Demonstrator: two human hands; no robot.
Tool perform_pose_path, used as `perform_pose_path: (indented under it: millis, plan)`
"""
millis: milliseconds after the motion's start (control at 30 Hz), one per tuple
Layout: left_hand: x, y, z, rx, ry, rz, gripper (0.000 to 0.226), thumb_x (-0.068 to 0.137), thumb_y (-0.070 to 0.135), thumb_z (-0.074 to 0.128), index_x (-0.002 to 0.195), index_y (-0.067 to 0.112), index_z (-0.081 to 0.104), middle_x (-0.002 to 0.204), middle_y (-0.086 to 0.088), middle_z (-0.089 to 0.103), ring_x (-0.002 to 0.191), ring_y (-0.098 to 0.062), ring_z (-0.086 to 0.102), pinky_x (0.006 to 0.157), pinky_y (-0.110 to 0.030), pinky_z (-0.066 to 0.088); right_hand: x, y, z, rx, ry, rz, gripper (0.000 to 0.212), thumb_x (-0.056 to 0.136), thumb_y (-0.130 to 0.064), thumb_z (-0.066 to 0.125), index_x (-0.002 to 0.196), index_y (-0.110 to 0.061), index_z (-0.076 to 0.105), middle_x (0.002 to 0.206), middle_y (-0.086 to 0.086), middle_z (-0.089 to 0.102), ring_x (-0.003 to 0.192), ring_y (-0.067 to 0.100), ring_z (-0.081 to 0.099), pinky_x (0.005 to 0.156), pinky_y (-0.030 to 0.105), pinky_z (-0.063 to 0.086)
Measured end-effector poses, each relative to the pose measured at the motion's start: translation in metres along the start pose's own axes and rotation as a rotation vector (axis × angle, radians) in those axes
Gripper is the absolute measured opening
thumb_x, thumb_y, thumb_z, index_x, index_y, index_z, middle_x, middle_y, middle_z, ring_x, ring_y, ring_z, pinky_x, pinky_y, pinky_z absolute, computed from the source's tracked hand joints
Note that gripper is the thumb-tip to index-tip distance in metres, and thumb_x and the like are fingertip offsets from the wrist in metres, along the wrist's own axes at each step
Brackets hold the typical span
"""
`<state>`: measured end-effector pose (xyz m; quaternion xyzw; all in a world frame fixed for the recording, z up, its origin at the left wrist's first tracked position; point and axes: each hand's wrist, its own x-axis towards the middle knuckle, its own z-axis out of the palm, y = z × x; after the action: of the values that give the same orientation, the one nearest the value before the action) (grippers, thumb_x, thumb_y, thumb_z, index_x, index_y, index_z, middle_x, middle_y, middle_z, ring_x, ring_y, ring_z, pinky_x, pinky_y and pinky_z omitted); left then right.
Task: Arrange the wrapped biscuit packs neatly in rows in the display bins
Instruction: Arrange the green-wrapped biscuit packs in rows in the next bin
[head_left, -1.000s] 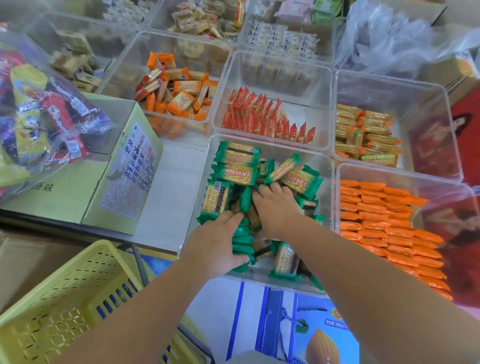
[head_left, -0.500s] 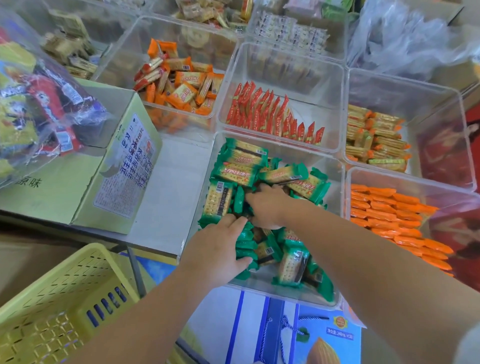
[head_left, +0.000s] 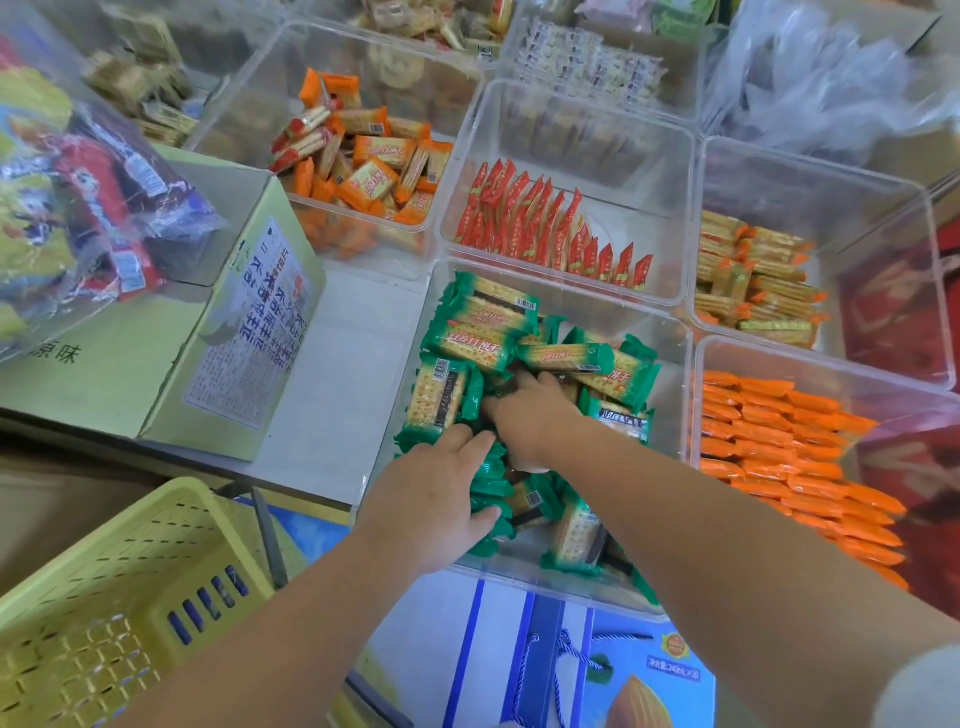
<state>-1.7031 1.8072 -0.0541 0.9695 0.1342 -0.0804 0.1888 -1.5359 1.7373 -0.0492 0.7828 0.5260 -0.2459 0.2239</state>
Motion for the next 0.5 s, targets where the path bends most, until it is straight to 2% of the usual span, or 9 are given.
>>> perform_pose_path:
  millis: [167,300,400,500]
  plan:
    - [-0.001,0.000,-0.002,-0.004,-0.008,0.005,0.074,0.087,0.063,0.054,0.148,0.032,0.026,0.144,0.010,0.040,0.100,-0.019,0.060,0.079,-0.036,0.055,0.001,0.002,-0.003,-0.002,-0.017,0.045,0.027,0.088,-0.026,0.062,0.115,-0.023,0.063,0.115,0.005,0.063,0.119,0.032,0.041,0.097,0.047,0.032]
    - [-0.002,0.001,-0.002,0.012,-0.016,0.003,0.073,0.089,0.063,0.052,0.149,0.032,0.024,0.144,0.009,0.039,0.100,-0.019,0.060,0.078,-0.036,0.056,-0.005,0.006,-0.005,0.019,0.101,0.109,0.014,0.089,-0.024,0.062,0.102,-0.021,0.067,0.110,0.005,0.064,0.117,0.030,0.046,0.096,0.044,0.035]
    - [-0.002,0.001,-0.001,0.033,-0.019,0.011,0.073,0.089,0.063,0.050,0.150,0.032,0.023,0.144,0.009,0.038,0.100,-0.020,0.060,0.077,-0.037,0.056,-0.014,0.012,-0.006,0.090,0.244,0.111,0.023,0.089,-0.022,0.063,0.112,-0.024,0.066,0.113,0.001,0.061,0.117,0.027,0.047,0.094,0.044,0.036]
    - [-0.002,0.000,0.000,0.041,-0.031,0.024,0.076,0.089,0.065,0.048,0.152,0.035,0.018,0.150,0.009,0.033,0.104,-0.021,0.059,0.080,-0.038,0.055,-0.027,0.020,-0.002,0.185,0.363,0.095,0.031,0.090,-0.020,0.065,0.121,-0.026,0.061,0.116,-0.003,0.059,0.112,0.024,0.049,0.087,0.038,0.041]
